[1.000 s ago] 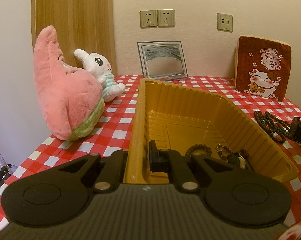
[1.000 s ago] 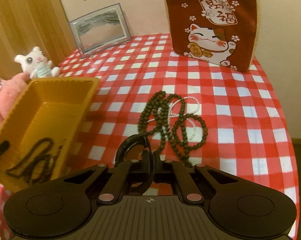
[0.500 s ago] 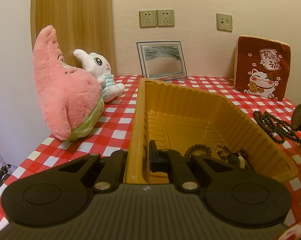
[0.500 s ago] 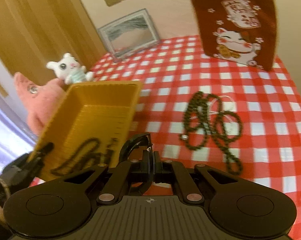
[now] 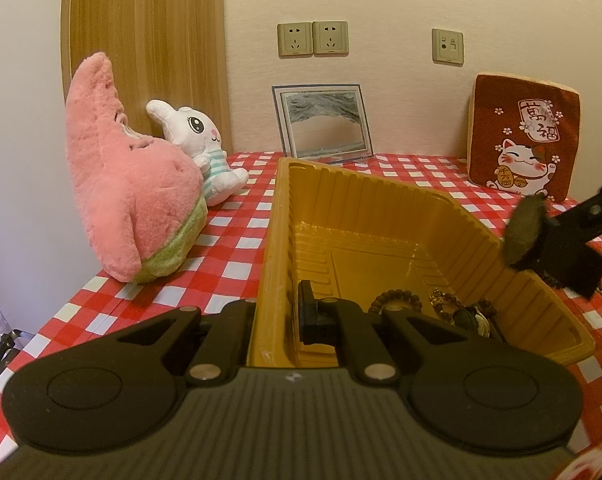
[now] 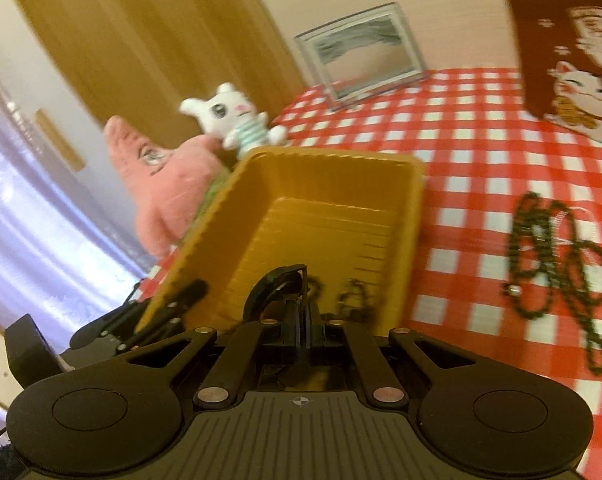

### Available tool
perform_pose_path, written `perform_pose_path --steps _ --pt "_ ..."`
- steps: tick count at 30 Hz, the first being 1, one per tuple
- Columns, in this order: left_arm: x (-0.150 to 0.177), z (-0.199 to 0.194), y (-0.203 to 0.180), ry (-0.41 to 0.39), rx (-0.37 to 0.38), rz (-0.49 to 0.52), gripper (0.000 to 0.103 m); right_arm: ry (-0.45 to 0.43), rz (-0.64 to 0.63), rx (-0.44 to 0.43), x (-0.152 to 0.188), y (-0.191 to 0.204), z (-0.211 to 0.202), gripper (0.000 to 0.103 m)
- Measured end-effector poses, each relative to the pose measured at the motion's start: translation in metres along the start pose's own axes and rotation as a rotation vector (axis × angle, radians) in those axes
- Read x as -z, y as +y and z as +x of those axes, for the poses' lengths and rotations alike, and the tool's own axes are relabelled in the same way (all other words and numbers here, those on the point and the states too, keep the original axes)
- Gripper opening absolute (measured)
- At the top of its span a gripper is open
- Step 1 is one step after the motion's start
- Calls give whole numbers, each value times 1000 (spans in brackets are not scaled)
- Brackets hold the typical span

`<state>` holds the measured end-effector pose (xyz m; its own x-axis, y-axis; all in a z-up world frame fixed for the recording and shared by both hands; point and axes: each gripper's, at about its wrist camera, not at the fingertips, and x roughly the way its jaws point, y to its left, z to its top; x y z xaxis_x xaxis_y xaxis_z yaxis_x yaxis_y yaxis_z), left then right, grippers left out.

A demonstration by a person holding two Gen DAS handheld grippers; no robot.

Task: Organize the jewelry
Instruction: 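Carry the black band into the orange tray and open the right tool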

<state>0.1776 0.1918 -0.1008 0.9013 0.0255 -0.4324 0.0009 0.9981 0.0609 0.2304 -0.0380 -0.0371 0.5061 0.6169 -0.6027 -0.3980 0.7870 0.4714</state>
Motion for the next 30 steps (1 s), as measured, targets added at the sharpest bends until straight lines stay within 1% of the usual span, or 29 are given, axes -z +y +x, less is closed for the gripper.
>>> perform_pose_path --steps 3,8,18,20,21,23,25,26,30 --pt "0 0 0 -1 0 0 6 16 -3 -23 0 10 15 2" --pt "0 0 0 -2 -2 -3 6 30 -6 -38 0 18 38 2" --pt "-2 -1 -1 -1 0 -2 6 93 47 -69 2 17 78 2" --pt "-2 0 0 1 0 -3 6 89 49 -68 4 16 81 2" --pt "-1 1 0 16 -3 -10 5 85 44 -76 4 16 83 4" --pt "0 1 1 17 -7 -7 5 90 35 -87 2 17 84 13" --pt "1 1 2 18 -4 -12 5 87 11 -81 1 19 81 46" --pt "1 1 3 19 -4 -11 5 73 4 -77 1 19 78 48" --pt "0 3 3 17 -5 -15 5 35 -30 -65 -2 21 65 49"
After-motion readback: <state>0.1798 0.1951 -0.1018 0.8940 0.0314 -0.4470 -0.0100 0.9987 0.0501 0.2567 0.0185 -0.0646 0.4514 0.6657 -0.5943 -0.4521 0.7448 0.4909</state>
